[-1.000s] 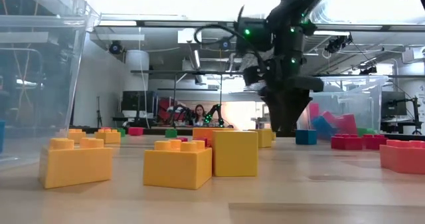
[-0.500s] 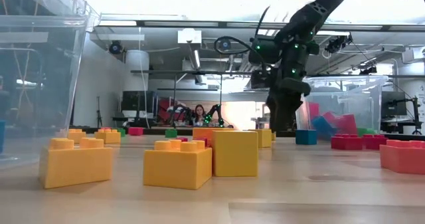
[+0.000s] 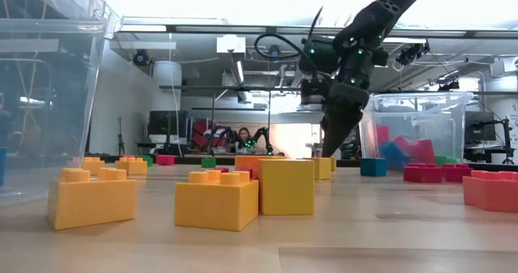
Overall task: Sort blocks by size
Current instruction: Put the large blue game piece into the right transparent bin
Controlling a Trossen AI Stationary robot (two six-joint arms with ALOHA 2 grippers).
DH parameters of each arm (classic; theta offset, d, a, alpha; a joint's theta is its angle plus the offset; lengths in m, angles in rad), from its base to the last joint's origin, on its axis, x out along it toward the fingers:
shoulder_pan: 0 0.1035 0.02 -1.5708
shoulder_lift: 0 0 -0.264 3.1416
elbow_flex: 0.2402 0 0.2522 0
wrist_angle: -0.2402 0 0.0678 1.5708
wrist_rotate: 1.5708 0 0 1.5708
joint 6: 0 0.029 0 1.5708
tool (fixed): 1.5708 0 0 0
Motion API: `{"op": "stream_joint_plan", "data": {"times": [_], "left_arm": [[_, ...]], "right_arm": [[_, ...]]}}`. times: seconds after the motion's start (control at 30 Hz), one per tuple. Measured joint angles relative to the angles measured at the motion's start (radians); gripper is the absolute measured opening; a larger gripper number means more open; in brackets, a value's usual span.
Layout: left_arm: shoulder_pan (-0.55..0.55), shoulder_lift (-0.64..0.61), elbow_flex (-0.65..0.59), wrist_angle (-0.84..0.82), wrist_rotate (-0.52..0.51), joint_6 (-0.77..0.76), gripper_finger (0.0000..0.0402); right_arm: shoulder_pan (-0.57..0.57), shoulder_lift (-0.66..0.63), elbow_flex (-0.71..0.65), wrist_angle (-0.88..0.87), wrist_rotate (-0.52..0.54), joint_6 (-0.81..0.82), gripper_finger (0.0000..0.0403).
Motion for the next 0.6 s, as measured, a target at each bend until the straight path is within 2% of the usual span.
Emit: {"op": "stream_joint_plan", "data": {"times": [0.1, 0.3, 0.6], "left_arm": [[0.005, 0.0, -0.001, -0.045, -0.004, -0.004, 0.0212], [-0.002, -0.001, -0.059, 0.081, 0.008, 0.012, 0.0265], [0.001, -0.001, -0.156, 0.122, 0.018, 0.0, 0.0276]], "right_arm": [[0.023, 0.0, 0.0, 0.024, -0.012, 0.057, 0.0245], [0.069, 0.0, 0.0, 0.068, -0.013, 0.158, 0.0245], [0.109, 0.0, 0.002, 0.089, -0.012, 0.229, 0.0245]]}}
